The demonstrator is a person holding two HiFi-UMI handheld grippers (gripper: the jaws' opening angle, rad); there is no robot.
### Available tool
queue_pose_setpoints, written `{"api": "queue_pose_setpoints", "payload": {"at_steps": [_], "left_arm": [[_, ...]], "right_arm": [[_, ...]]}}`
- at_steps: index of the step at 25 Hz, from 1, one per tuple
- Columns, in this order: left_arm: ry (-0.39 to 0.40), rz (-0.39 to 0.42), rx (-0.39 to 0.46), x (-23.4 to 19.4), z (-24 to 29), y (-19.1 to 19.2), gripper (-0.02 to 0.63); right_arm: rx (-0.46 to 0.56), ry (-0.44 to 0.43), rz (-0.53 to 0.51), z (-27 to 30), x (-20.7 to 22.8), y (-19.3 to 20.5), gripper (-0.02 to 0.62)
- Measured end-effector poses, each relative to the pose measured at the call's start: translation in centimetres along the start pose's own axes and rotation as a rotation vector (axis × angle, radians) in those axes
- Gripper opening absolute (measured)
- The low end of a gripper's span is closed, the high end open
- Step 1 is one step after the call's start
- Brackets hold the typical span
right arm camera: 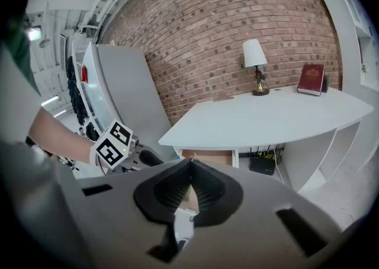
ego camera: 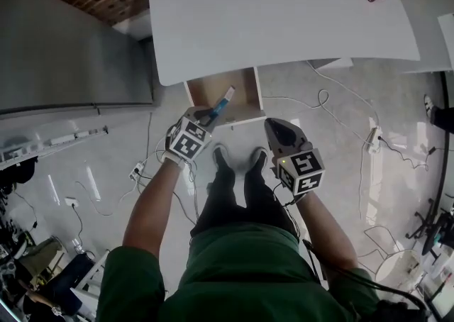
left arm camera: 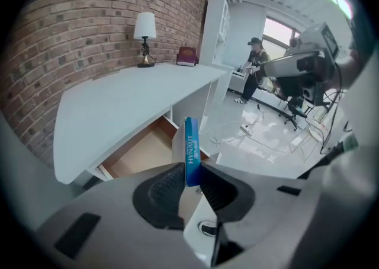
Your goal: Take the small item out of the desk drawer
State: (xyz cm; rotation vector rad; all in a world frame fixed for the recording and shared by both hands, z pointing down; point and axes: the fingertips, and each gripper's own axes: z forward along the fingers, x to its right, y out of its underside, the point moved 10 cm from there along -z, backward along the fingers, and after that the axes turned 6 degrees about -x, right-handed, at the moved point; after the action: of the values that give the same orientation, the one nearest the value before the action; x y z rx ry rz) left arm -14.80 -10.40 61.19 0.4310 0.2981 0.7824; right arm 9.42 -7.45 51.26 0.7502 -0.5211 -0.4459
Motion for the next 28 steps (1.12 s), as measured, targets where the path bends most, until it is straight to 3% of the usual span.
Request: {"api": "queue_pose_setpoints", "payload": {"at_steps": [7, 19, 24, 28], "left_arm": [[-0.039, -0.031, 0.055, 1.8, -4.1, -1.0, 0.077], [-0.073, -0.296, 0.241, 1.9, -9.9, -4.7, 0.077], [-0.028, -0.432, 0.340, -0.9, -11.0, -6.5, 0.077], [0.091, -0.603, 0.393, -4.3, -9.4, -7.0, 0.077]], "right_arm": [[0.015, -0.003, -0.054, -1.8, -0.5, -2.3, 0.004], [0.096, -0.044, -0.142, -3.9, -0.5, -7.7, 0.003], [0.137, -0.029, -0.132, -5.2, -0.7, -9.6, 0.003], [0.163, 0.013, -0.125, -6.2, -0.6, -10.9, 0.003]]}}
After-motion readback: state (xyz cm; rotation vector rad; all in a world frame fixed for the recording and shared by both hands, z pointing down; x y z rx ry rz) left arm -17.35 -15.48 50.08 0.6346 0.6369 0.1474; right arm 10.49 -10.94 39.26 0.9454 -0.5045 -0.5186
